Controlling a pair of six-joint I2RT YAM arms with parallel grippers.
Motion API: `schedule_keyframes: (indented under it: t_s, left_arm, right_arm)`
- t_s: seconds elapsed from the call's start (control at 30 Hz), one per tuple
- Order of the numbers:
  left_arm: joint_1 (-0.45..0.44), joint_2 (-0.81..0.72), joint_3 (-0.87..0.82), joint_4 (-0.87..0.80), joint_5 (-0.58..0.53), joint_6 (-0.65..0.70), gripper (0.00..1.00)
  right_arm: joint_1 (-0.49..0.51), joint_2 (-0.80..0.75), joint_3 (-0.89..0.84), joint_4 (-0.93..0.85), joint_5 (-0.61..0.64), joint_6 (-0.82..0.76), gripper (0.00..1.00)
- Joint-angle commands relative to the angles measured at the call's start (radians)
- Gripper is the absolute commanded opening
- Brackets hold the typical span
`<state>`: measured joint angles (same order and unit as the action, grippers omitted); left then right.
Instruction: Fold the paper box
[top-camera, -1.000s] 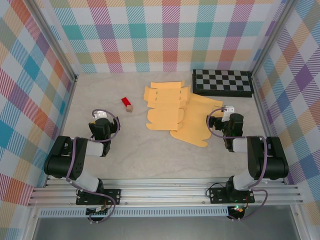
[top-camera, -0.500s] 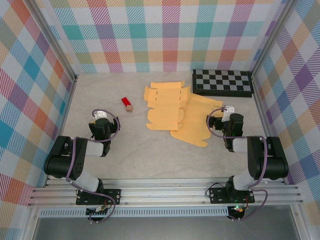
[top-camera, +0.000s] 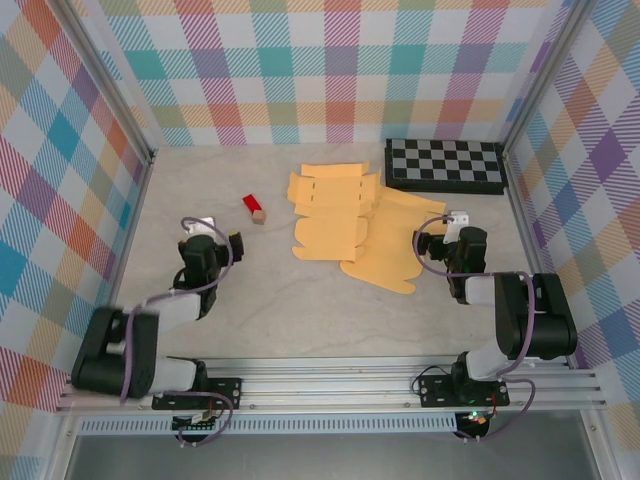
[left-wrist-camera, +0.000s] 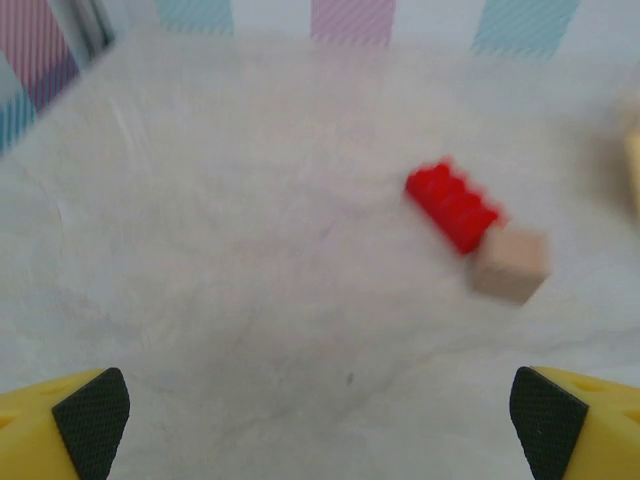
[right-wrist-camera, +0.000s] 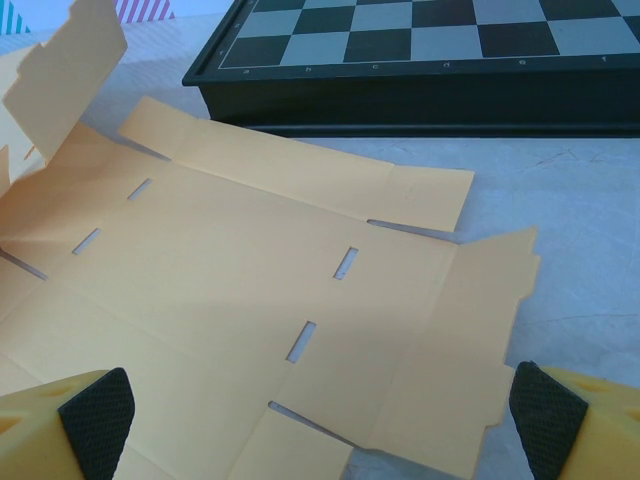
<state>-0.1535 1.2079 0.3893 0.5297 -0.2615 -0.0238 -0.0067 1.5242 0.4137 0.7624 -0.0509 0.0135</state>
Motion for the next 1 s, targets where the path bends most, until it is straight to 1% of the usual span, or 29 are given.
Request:
schedule_keyframes:
  t_s: [0.0, 0.07, 0.13, 0.17, 0.2, 0.23, 0.27, 0.3, 0.33, 0.37, 0.4, 0.43, 0.47, 0.53, 0.63, 0.7, 0.77, 0.8, 0.87, 0.9, 0.93, 0.97]
  left_arm:
    - [-0.015, -0.304, 0.052, -0.282, 0.005, -0.065, 1.00]
    - [-0.017, -0.450, 0.058, -0.363, 0.017, -0.046, 1.00]
    - [-0.017, -0.573, 0.053, -0.430, 0.062, -0.041, 1.00]
    - [-0.017, -0.628, 0.058, -0.481, 0.069, -0.074, 1.00]
    - [-0.017, -0.695, 0.072, -0.577, 0.028, -0.173, 1.00]
    - [-0.017, -0.754, 0.095, -0.713, -0.085, -0.354, 1.00]
    - [-0.017, -0.801, 0.115, -0.866, -0.240, -0.564, 1.00]
    - [-0.018, -0.841, 0.118, -0.997, -0.366, -0.773, 1.00]
    - [-0.018, -0.876, 0.096, -1.023, -0.410, -0.864, 1.00]
    - [-0.016, -0.914, 0.047, -0.957, -0.383, -0.830, 1.00]
    - [-0.016, -0.942, 0.003, -0.870, -0.323, -0.783, 1.00]
    - [-0.017, -0.948, -0.023, -0.821, -0.282, -0.783, 1.00]
    - [-0.016, -0.926, -0.040, -0.756, -0.251, -0.803, 1.00]
    - [-0.018, -0.817, -0.028, -0.705, -0.216, -0.817, 1.00]
    - [-0.018, -0.545, 0.071, -0.690, -0.202, -0.772, 1.00]
    - [-0.028, -0.361, 0.167, -0.718, -0.176, -0.731, 1.00]
    - [-0.061, -0.174, 0.289, -0.771, -0.147, -0.677, 1.00]
    - [-0.086, -0.101, 0.348, -0.825, -0.146, -0.657, 1.00]
    - [-0.142, -0.004, 0.421, -0.849, -0.120, -0.616, 1.00]
    - [-0.167, 0.026, 0.444, -0.840, -0.101, -0.605, 1.00]
    - [-0.182, 0.047, 0.459, -0.828, -0.078, -0.596, 1.00]
    - [-0.195, 0.063, 0.480, -0.818, -0.050, -0.589, 1.00]
  right_arm:
    - [-0.004, 0.002, 0.014, 0.019, -0.024, -0.005, 1.00]
    - [-0.004, 0.003, 0.014, 0.018, -0.024, -0.004, 1.00]
    - [-0.004, 0.001, 0.016, 0.016, -0.024, -0.005, 1.00]
    - [-0.005, 0.002, 0.016, 0.016, -0.026, -0.005, 1.00]
    - [-0.004, 0.002, 0.016, 0.015, -0.024, -0.007, 1.00]
    - [-0.005, 0.002, 0.016, 0.015, -0.024, -0.006, 1.00]
    - [-0.004, 0.002, 0.016, 0.015, -0.025, -0.005, 1.00]
    - [-0.004, 0.002, 0.016, 0.015, -0.024, -0.006, 1.00]
    - [-0.005, 0.001, 0.016, 0.015, -0.024, -0.006, 1.00]
    - [-0.004, 0.002, 0.016, 0.015, -0.024, -0.005, 1.00]
    - [-0.004, 0.002, 0.016, 0.015, -0.025, -0.005, 1.00]
    - [-0.005, 0.002, 0.016, 0.014, -0.024, -0.006, 1.00]
    - [-0.004, 0.002, 0.016, 0.014, -0.025, -0.005, 1.00]
    - [-0.004, 0.002, 0.016, 0.014, -0.025, -0.004, 1.00]
    - [-0.006, 0.001, 0.016, 0.014, -0.027, -0.004, 1.00]
    - [-0.007, 0.003, 0.024, 0.000, -0.027, -0.001, 1.00]
    - [-0.007, 0.003, 0.021, 0.006, -0.028, -0.001, 1.00]
    - [-0.008, 0.002, 0.020, 0.008, -0.029, -0.001, 1.00]
    - [-0.007, -0.001, 0.028, -0.008, -0.018, -0.001, 1.00]
    - [-0.001, -0.016, 0.045, -0.046, 0.008, 0.005, 1.00]
    - [0.010, -0.043, 0.085, -0.138, 0.051, 0.007, 1.00]
    - [0.028, -0.073, 0.175, -0.343, 0.116, 0.020, 1.00]
